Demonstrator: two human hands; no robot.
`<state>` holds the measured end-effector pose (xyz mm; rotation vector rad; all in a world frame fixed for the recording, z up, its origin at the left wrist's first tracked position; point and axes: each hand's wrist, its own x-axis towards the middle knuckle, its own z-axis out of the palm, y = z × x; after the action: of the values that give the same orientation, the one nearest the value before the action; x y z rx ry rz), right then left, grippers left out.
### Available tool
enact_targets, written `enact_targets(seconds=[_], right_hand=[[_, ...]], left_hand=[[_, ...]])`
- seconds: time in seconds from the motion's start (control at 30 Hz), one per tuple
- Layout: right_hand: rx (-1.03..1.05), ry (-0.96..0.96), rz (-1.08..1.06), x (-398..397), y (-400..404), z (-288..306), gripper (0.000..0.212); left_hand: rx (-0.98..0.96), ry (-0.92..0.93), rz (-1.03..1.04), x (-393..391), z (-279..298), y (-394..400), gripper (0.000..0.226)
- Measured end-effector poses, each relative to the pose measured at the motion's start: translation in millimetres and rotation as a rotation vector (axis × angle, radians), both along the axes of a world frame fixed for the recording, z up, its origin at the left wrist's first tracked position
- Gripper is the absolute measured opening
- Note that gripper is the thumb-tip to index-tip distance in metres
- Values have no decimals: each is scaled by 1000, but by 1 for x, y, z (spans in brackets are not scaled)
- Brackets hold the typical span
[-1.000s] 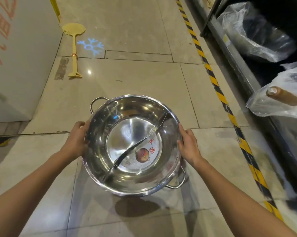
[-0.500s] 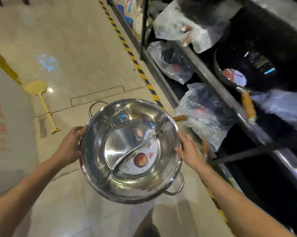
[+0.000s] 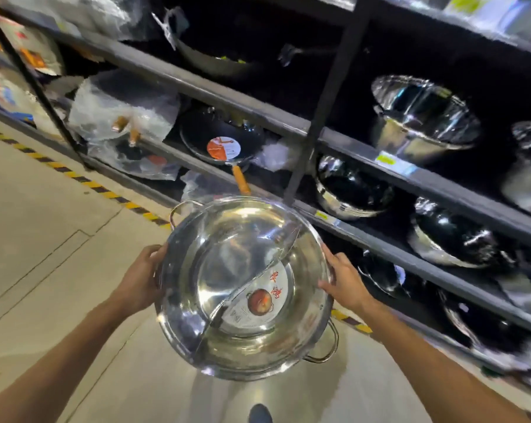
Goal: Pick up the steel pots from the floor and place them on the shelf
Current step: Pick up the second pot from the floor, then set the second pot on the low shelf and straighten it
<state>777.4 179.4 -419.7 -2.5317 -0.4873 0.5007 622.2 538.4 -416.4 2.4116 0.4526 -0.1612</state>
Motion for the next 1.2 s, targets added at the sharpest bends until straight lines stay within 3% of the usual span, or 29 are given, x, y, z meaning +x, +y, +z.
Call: enact_targets(seconds=[0.23, 0.37, 0.43, 0.6, 0.73, 0.83, 1.0, 1.2], right_hand=[[-23, 13, -231, -37, -128, -6, 91], [-11, -12, -336, -58, -181, -15, 86], [-13, -14, -375, -64, -199, -18, 87], [-23, -20, -419, -68, -230, -30, 90], [-3, 6, -433, -59, -249, -41, 91], [-5, 20, -431, -48, -263, -52, 89], [20, 51, -449, -27, -283, -76, 90], [-15, 130, -445, -11, -295, -112, 86]], left_hand=[[18, 81, -263, 59, 7, -104, 96], [2, 68, -368, 86, 6, -151, 70], [38, 57, -408, 95, 5, -169, 70], [65, 120, -432, 114, 3, -203, 88], [91, 125, -416, 134, -7, -226, 76], [140, 149, -486, 148, -15, -239, 83], [72, 73, -564, 166, -30, -255, 77], [123, 183, -558, 192, -69, -270, 62]])
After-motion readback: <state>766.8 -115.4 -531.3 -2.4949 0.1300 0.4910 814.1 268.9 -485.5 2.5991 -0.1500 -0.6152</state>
